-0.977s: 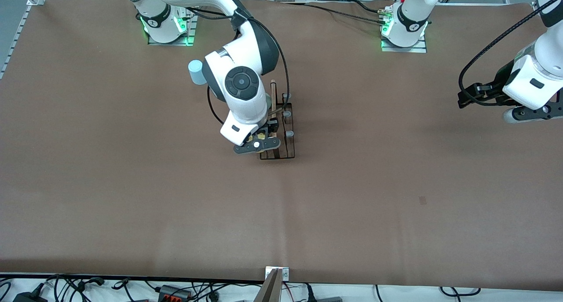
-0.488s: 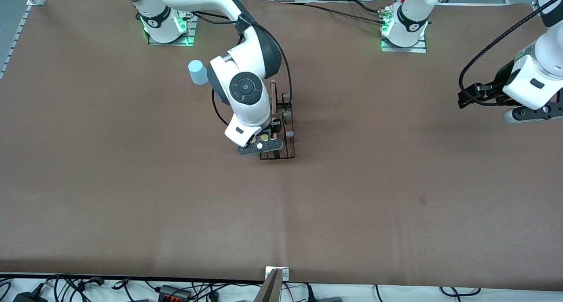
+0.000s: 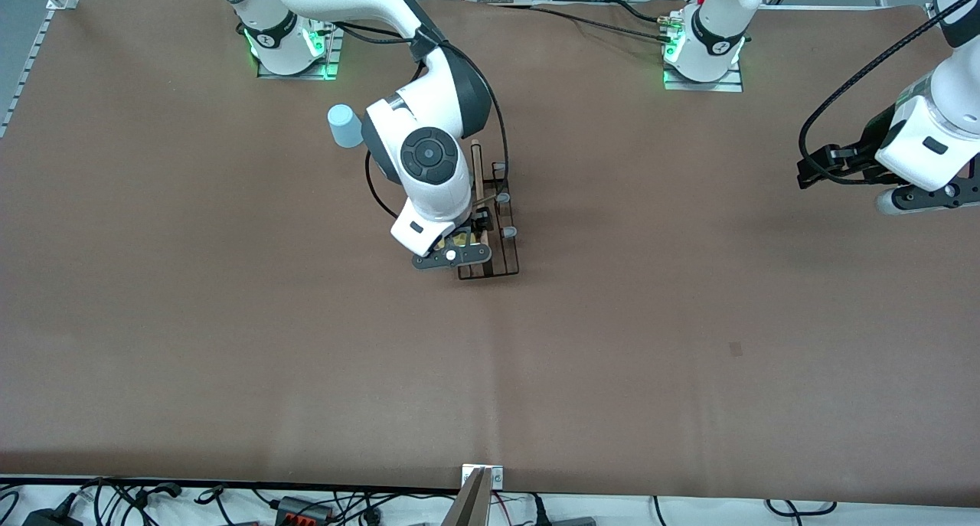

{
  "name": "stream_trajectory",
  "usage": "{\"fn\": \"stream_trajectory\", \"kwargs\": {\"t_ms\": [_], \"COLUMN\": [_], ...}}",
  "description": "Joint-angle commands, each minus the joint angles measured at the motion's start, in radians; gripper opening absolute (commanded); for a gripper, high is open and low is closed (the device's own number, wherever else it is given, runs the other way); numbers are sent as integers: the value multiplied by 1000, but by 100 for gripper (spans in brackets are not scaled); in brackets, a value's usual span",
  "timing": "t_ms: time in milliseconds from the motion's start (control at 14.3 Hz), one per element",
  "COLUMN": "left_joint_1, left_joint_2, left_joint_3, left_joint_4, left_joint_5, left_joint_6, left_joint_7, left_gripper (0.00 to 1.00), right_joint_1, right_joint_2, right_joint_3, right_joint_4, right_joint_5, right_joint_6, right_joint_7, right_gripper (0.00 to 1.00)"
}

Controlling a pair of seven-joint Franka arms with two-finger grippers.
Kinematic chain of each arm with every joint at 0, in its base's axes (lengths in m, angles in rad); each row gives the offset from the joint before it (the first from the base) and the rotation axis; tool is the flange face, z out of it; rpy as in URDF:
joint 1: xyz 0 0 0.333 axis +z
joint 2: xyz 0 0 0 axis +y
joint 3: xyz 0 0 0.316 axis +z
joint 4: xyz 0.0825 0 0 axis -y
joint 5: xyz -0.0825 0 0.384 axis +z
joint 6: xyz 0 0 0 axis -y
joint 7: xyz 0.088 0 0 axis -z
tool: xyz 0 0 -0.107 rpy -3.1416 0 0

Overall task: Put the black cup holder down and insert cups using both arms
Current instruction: 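Lower the yellow cup onto a rack peg and open the right gripper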

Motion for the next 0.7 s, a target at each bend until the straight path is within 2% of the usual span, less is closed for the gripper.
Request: {"fn": "stream_trajectory", "kwargs": {"t_ms": [0, 349, 628], "left_joint_1": [2, 1, 1], "left_joint_2": [-19, -18, -16], "left_joint_3": [5, 5, 5], "left_joint_4": [-15, -13, -13], "left_joint_5": [-13, -13, -13], "left_joint_6": [1, 1, 3], "left_joint_7": [-1, -1, 3], "left_gripper": [100, 100, 100], "right_joint_1": [10, -7, -19], "right_joint_2": [-14, -86, -141], "right_joint_3": [-5, -24, -150], "right_joint_4": [6, 8, 6], "right_joint_5": [14, 3, 8], "right_joint_6": [-16, -85, -140], "right_joint_7": [28, 41, 21], "right_gripper": [100, 100, 100]}}
